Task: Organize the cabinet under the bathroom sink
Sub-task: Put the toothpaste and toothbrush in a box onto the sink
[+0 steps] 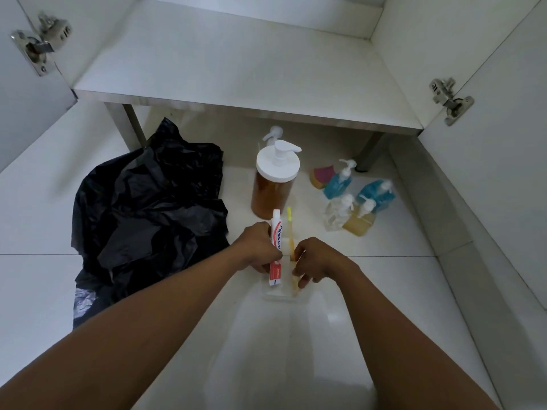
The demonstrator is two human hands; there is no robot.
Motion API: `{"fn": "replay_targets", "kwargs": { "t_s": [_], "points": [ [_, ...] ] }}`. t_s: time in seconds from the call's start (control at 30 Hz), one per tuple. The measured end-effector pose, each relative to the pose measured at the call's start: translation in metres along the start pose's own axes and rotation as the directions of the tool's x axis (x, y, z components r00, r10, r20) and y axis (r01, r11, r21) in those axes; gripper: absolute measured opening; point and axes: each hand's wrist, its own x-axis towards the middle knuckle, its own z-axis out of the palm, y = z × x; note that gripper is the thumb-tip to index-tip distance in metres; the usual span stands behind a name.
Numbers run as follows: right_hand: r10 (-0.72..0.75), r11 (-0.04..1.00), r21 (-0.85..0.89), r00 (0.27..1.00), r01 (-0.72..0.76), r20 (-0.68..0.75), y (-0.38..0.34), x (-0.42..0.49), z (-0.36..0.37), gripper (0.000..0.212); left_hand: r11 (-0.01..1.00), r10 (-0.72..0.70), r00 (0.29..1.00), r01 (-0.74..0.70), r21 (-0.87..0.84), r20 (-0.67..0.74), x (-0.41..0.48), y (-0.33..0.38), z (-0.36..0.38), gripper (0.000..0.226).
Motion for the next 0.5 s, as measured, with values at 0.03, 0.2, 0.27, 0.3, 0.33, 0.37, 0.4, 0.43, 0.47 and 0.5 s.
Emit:
{"fn": "replay_targets", "kwargs": {
  "t_s": [0.03, 0.2, 0.27, 0.3, 0.33, 0.37, 0.4, 0.43, 0.47, 0.5],
  "points": [
    [0.008, 0.999, -0.050, 1.000, -0.007, 0.011, -0.002, 0.002, 0.002, 0.022, 0.999, -0.018, 1.000, 0.018, 0.029, -0.009, 0.000, 0.002, 0.000, 0.051],
    [0.018, 0.976, -0.218, 0.999, -0.011, 0.029, -0.004, 0.007, 0.008, 0.018, 0.877, 0.041, 0.995, 0.009, 0.481, -0.093, -0.001, 0.006, -0.001, 0.047],
    [0.021, 0.969, -0.247, 0.999, -0.014, 0.028, -0.004, 0.008, 0.012, 0.018, 0.787, 0.090, 0.991, -0.009, 0.617, -0.101, -0.003, 0.007, 0.000, 0.043],
    [0.022, 0.967, -0.253, 1.000, -0.016, 0.019, -0.003, 0.009, 0.014, 0.016, 0.753, 0.114, 0.988, -0.015, 0.658, -0.107, -0.003, 0.006, 0.001, 0.044],
    [0.024, 0.967, -0.254, 1.000, -0.021, 0.008, -0.002, 0.010, 0.016, 0.016, 0.722, 0.138, 0.984, -0.020, 0.691, -0.116, -0.004, 0.007, 0.002, 0.046],
    [0.029, 0.967, -0.253, 1.000, -0.028, -0.001, -0.001, 0.011, 0.018, 0.017, 0.701, 0.156, 0.980, -0.019, 0.713, -0.128, -0.004, 0.007, 0.002, 0.048],
    [0.032, 0.968, -0.249, 0.999, -0.033, -0.007, -0.001, 0.011, 0.019, 0.021, 0.686, 0.171, 0.975, -0.016, 0.727, -0.140, -0.004, 0.006, 0.001, 0.049],
    [0.032, 0.969, -0.245, 0.999, -0.034, -0.011, -0.001, 0.011, 0.020, 0.026, 0.687, 0.168, 0.975, -0.009, 0.726, -0.147, -0.004, 0.005, -0.001, 0.050],
    [0.026, 0.970, -0.242, 1.000, -0.029, -0.012, 0.000, 0.010, 0.020, 0.030, 0.691, 0.155, 0.977, -0.002, 0.723, -0.145, -0.004, 0.004, -0.003, 0.053],
    [0.020, 0.970, -0.242, 1.000, -0.023, -0.013, 0.000, 0.010, 0.019, 0.032, 0.705, 0.133, 0.981, 0.007, 0.710, -0.142, -0.004, 0.003, -0.004, 0.056]
  ]
}}
